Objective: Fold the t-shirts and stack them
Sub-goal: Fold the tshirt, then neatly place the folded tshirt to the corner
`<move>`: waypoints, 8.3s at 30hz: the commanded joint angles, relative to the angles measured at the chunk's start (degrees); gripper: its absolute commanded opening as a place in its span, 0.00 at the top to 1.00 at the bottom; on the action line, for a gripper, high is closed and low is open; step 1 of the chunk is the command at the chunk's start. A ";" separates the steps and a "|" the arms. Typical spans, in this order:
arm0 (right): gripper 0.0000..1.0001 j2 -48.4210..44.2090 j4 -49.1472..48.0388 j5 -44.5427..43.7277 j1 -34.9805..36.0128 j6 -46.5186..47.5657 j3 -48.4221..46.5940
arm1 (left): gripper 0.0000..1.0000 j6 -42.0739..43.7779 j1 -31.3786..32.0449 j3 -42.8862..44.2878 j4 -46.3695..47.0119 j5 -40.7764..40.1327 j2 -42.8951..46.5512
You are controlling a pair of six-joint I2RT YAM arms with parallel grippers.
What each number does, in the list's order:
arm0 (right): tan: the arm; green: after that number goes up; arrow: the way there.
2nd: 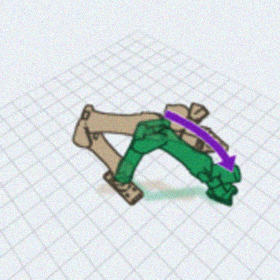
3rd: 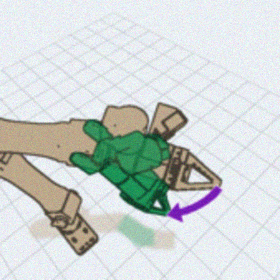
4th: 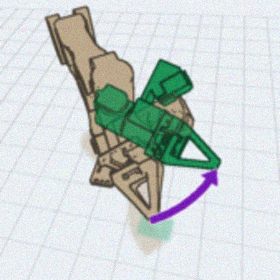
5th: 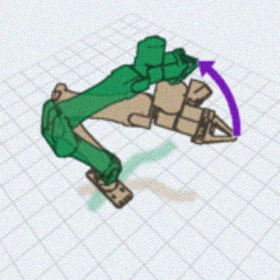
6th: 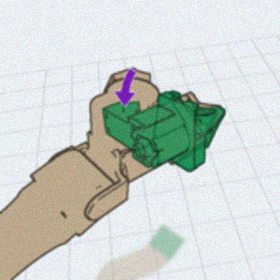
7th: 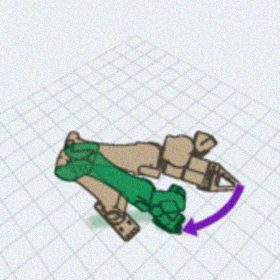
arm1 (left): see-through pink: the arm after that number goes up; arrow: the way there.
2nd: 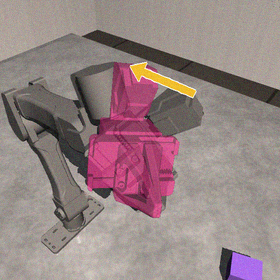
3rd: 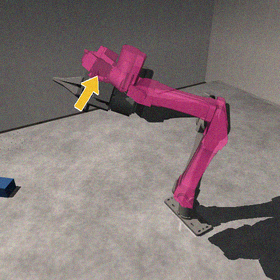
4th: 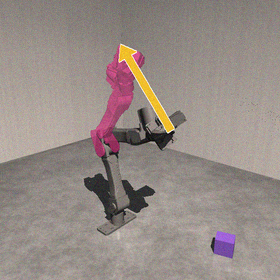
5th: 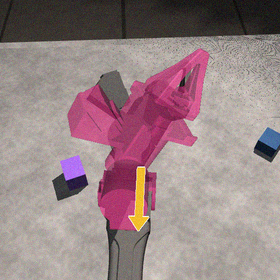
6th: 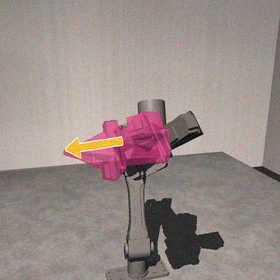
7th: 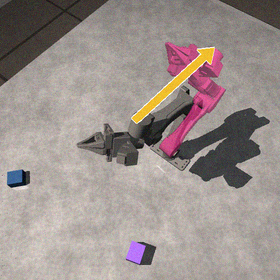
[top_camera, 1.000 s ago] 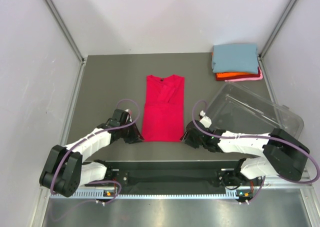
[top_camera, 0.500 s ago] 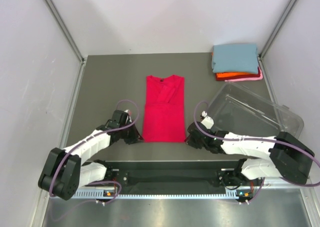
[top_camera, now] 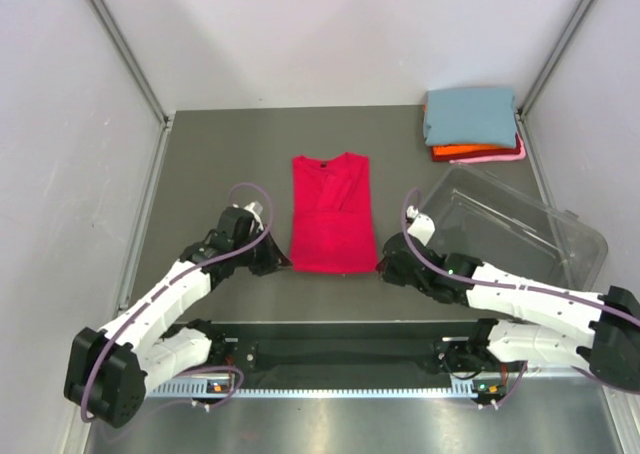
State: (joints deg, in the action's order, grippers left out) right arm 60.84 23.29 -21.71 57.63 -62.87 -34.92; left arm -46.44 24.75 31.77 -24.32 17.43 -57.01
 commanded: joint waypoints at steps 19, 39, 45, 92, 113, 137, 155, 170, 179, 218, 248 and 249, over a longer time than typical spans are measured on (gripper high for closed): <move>1.00 20.95 3.34 15.47 -22.98 34.82 -33.08 | 1.00 6.44 -1.98 36.50 -3.28 -8.38 -26.45; 1.00 57.27 6.42 30.94 -35.74 46.43 -71.86 | 1.00 8.73 -13.50 70.26 -0.65 -5.48 -60.84; 1.00 66.24 6.16 32.96 -38.02 45.74 -81.70 | 1.00 7.68 -15.52 73.96 7.95 0.58 -68.84; 0.51 57.38 3.43 48.78 -41.98 47.23 -62.74 | 0.68 21.21 -13.33 53.41 8.23 8.32 -56.28; 0.75 61.33 -3.51 52.92 -39.43 47.76 -53.24 | 0.74 21.92 -12.45 50.23 4.89 6.29 -62.96; 0.56 59.13 -1.22 43.24 -40.49 42.66 -61.92 | 0.71 16.56 -11.57 66.76 -2.06 11.12 -62.51; 0.78 76.36 -7.28 44.48 -42.07 40.12 -75.84 | 0.80 15.23 -7.35 59.37 2.80 1.39 -70.43; 0.62 72.94 -0.45 45.09 -43.30 41.17 -82.16 | 0.77 16.20 -6.91 60.53 -4.78 -5.04 -60.79; 0.75 58.52 0.27 43.24 -38.82 39.67 -66.00 | 0.72 17.87 -9.72 55.07 -1.62 1.72 -54.51; 0.43 63.87 0.80 43.34 -39.87 42.92 -72.21 | 0.67 21.74 -14.64 70.62 -1.97 4.71 -71.65; 0.36 82.24 -2.99 46.24 -41.72 42.92 -84.26 | 0.90 19.54 -18.60 71.77 1.64 9.90 -78.16; 0.36 82.51 -2.90 46.32 -41.72 43.36 -84.61 | 0.90 19.54 -18.60 71.68 1.73 9.82 -78.42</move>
State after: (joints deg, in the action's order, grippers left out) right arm 141.16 20.10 24.49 15.68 -21.41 -117.23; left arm -27.33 6.61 102.87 -25.98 29.50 -133.05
